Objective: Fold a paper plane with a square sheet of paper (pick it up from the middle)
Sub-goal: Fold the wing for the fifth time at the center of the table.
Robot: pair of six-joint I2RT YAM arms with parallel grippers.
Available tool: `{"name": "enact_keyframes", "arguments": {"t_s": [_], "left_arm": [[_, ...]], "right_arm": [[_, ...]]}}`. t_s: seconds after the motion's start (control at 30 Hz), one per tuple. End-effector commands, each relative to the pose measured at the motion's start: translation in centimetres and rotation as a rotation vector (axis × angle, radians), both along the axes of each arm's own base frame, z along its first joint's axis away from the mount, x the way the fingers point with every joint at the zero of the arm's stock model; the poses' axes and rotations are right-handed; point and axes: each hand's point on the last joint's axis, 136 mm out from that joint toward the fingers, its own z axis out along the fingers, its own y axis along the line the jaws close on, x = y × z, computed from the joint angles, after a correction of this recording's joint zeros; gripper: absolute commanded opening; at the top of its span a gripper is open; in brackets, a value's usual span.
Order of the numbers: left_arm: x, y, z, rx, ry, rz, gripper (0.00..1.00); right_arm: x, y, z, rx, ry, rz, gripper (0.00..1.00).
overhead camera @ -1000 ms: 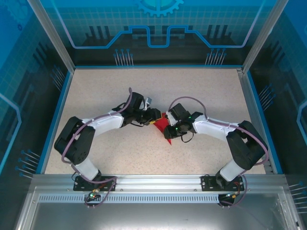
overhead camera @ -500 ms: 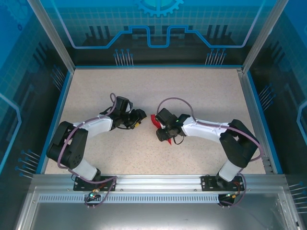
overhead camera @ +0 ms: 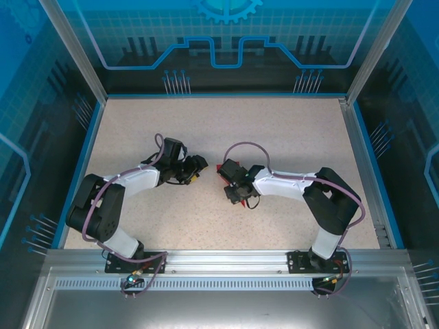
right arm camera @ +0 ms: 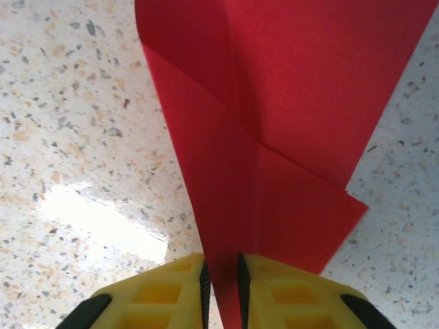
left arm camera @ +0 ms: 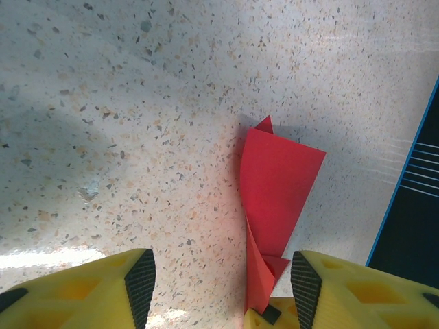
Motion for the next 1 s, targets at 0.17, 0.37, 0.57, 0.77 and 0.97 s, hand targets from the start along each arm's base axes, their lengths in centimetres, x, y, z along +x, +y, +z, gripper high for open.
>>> {"name": "enact_keyframes", "arguments": {"t_s": [0.17,0.37,0.57,0.77,0.97], "left_arm": [[-0.4,0.1,0.3,-0.014,0.009,-0.003,0.59],[-0.5,-0.7,0.5,-0.040,-0.001,-0.035,0.60],[-0.9,-3.2,1.1,-0.072,-0.038,-0.122,0.62],[-1.8,-7.5,2.0,-0.111,-0.108,-0.293,0.57],[-2.1,-10.8,1.8,-0.178,-0.133,-0.399,0.39]], "right_arm": [[-0.7,-0.9,-0.6,0.084,0.053,-0.063,0.13],[-1.3,-0.6,-1.2,0.272,0.133,-0.100,0.11],[-1.6,-0.9,-1.7,0.411,0.198,-0.129,0.11],[-2.0,-1.5,-2.9,0.508,0.273,-0.171,0.10],[-2.0,-2.1,-3.4,0.563,0.320,-0.206,0.10]]}}
